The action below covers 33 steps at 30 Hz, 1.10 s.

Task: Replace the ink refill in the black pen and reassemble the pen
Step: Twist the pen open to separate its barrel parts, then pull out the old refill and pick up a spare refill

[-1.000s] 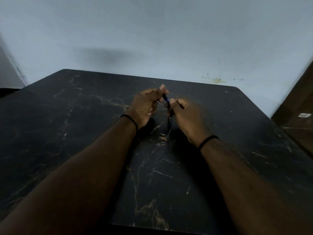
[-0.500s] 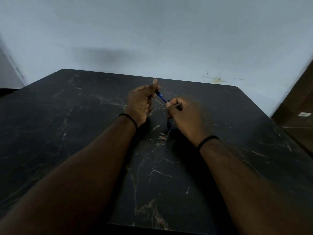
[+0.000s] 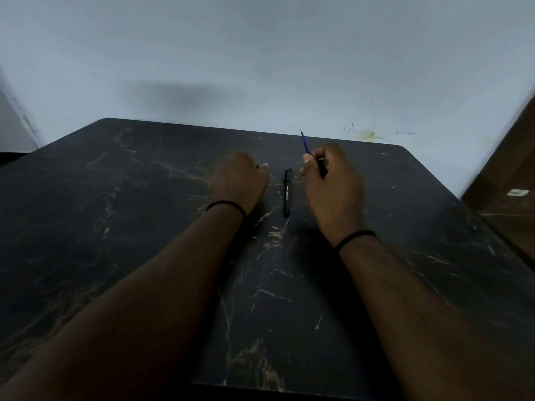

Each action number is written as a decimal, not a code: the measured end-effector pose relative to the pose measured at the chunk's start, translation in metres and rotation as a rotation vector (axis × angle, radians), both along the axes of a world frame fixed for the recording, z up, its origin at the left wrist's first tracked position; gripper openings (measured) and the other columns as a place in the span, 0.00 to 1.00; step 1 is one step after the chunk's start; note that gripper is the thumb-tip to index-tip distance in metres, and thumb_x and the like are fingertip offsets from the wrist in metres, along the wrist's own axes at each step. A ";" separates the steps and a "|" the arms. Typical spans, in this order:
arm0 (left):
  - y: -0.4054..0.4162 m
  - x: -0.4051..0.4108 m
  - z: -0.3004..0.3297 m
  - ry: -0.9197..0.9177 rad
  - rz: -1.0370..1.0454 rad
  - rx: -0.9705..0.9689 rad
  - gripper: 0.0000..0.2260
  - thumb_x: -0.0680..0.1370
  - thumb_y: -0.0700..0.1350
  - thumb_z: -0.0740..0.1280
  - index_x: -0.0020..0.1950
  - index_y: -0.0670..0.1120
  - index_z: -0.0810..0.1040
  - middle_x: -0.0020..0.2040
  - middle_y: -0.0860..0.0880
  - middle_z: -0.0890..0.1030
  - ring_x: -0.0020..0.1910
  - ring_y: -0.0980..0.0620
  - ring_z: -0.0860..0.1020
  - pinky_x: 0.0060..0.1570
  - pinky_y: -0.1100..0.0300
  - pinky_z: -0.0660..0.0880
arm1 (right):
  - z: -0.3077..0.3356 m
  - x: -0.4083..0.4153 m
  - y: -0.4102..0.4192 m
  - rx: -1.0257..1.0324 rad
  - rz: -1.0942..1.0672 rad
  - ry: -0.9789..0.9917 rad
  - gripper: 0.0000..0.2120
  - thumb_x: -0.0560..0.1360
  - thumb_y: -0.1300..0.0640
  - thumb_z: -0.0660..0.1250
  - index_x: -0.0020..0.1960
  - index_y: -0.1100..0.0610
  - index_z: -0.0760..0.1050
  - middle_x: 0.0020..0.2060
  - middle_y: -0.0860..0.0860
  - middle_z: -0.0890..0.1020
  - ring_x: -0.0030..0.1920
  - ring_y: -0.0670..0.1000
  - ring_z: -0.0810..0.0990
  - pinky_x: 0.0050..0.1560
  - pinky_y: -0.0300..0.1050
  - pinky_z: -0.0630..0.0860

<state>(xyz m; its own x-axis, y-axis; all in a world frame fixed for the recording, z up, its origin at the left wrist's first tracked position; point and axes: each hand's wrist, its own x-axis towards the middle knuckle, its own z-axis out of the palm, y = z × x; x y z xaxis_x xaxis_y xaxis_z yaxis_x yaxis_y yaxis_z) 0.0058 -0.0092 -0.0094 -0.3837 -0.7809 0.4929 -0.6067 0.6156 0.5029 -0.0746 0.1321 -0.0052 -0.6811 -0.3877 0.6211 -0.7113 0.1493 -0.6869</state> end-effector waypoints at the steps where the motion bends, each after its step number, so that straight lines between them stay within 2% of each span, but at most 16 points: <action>1: -0.001 0.000 0.000 -0.041 -0.007 -0.017 0.17 0.74 0.52 0.65 0.30 0.45 0.72 0.27 0.50 0.72 0.26 0.53 0.70 0.26 0.63 0.59 | 0.000 0.001 0.000 -0.008 0.006 -0.010 0.08 0.80 0.46 0.63 0.47 0.50 0.72 0.38 0.48 0.84 0.40 0.48 0.82 0.43 0.51 0.80; 4: -0.001 0.000 -0.001 -0.161 -0.062 -0.075 0.07 0.74 0.46 0.65 0.38 0.45 0.75 0.34 0.48 0.77 0.34 0.47 0.75 0.32 0.60 0.68 | -0.001 0.001 -0.001 -0.018 0.011 -0.019 0.07 0.79 0.47 0.63 0.46 0.49 0.72 0.38 0.48 0.83 0.39 0.48 0.82 0.43 0.52 0.80; 6: -0.001 -0.001 -0.004 -0.215 -0.081 -0.089 0.04 0.74 0.44 0.65 0.41 0.46 0.76 0.38 0.47 0.78 0.38 0.45 0.77 0.36 0.57 0.70 | -0.001 0.002 -0.001 -0.015 0.014 -0.023 0.07 0.79 0.47 0.64 0.46 0.49 0.72 0.38 0.47 0.83 0.39 0.48 0.82 0.43 0.52 0.80; 9: 0.000 -0.002 -0.004 -0.270 -0.082 -0.111 0.03 0.74 0.45 0.65 0.41 0.47 0.76 0.41 0.46 0.80 0.41 0.44 0.79 0.37 0.56 0.71 | -0.001 0.002 -0.002 -0.007 0.011 -0.029 0.06 0.80 0.48 0.64 0.46 0.49 0.72 0.39 0.47 0.84 0.40 0.47 0.82 0.43 0.50 0.80; 12: 0.001 -0.003 -0.004 -0.265 -0.058 -0.154 0.05 0.74 0.47 0.65 0.44 0.47 0.78 0.42 0.45 0.81 0.40 0.44 0.79 0.37 0.57 0.70 | -0.001 0.002 -0.002 -0.014 0.008 -0.033 0.06 0.80 0.48 0.64 0.47 0.49 0.72 0.39 0.47 0.84 0.40 0.47 0.82 0.43 0.50 0.80; 15: 0.006 -0.003 0.002 -0.103 -0.090 -0.162 0.10 0.77 0.55 0.64 0.42 0.50 0.77 0.37 0.50 0.79 0.34 0.50 0.75 0.33 0.59 0.68 | 0.001 0.004 -0.001 -0.040 -0.003 -0.044 0.06 0.80 0.47 0.63 0.47 0.49 0.71 0.40 0.47 0.84 0.41 0.47 0.82 0.44 0.51 0.80; 17: 0.014 -0.002 0.008 0.081 -0.214 -0.174 0.12 0.78 0.59 0.62 0.42 0.53 0.75 0.34 0.55 0.75 0.31 0.57 0.73 0.30 0.63 0.65 | 0.004 0.005 0.000 -0.093 -0.009 -0.054 0.06 0.81 0.48 0.62 0.48 0.49 0.70 0.42 0.47 0.84 0.41 0.48 0.83 0.44 0.52 0.81; 19: 0.026 -0.001 0.012 0.201 -0.371 -0.218 0.09 0.78 0.58 0.63 0.44 0.54 0.75 0.36 0.57 0.73 0.30 0.61 0.71 0.29 0.67 0.62 | 0.009 0.005 0.002 -0.170 -0.020 -0.059 0.06 0.82 0.49 0.62 0.50 0.51 0.69 0.43 0.46 0.84 0.41 0.49 0.84 0.44 0.54 0.81; 21: 0.035 -0.001 0.011 0.232 -0.535 -0.220 0.07 0.77 0.54 0.67 0.47 0.51 0.78 0.39 0.55 0.75 0.34 0.59 0.72 0.32 0.69 0.66 | 0.012 0.006 0.003 -0.233 -0.041 -0.063 0.06 0.82 0.51 0.61 0.51 0.54 0.69 0.44 0.45 0.84 0.42 0.48 0.84 0.44 0.54 0.81; 23: 0.040 -0.002 0.011 0.182 -0.636 -0.178 0.10 0.76 0.52 0.69 0.53 0.49 0.81 0.43 0.52 0.80 0.38 0.57 0.75 0.37 0.65 0.71 | 0.015 0.006 0.005 -0.280 -0.046 -0.079 0.07 0.82 0.52 0.61 0.53 0.56 0.69 0.45 0.45 0.85 0.42 0.46 0.84 0.44 0.53 0.81; 26: 0.044 -0.005 0.013 0.072 -0.688 -0.104 0.17 0.73 0.57 0.67 0.58 0.51 0.80 0.49 0.52 0.82 0.45 0.56 0.77 0.41 0.62 0.73 | 0.016 0.007 0.005 -0.301 -0.034 -0.099 0.07 0.82 0.52 0.60 0.53 0.56 0.69 0.46 0.45 0.85 0.43 0.45 0.84 0.45 0.52 0.82; 30: 0.044 -0.006 0.015 0.048 -0.647 -0.128 0.09 0.76 0.49 0.67 0.53 0.49 0.83 0.50 0.49 0.83 0.46 0.50 0.80 0.46 0.52 0.77 | 0.015 0.008 0.002 -0.273 0.003 -0.094 0.07 0.82 0.52 0.60 0.53 0.55 0.69 0.45 0.41 0.84 0.44 0.39 0.82 0.46 0.47 0.81; 33: 0.042 -0.006 0.013 0.037 -0.607 -0.139 0.10 0.77 0.49 0.65 0.51 0.47 0.83 0.48 0.47 0.84 0.45 0.47 0.80 0.45 0.48 0.77 | 0.014 0.008 0.002 -0.280 0.031 -0.079 0.05 0.82 0.52 0.61 0.51 0.53 0.69 0.44 0.42 0.84 0.43 0.40 0.81 0.44 0.42 0.78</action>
<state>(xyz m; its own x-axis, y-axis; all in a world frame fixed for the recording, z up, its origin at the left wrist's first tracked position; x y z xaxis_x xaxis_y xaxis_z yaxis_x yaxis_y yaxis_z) -0.0002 0.0326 0.0041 -0.7198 -0.3561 0.5958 -0.1115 0.9065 0.4072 -0.0663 0.1341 0.0086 -0.7223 -0.2301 0.6522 -0.6550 -0.0751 -0.7519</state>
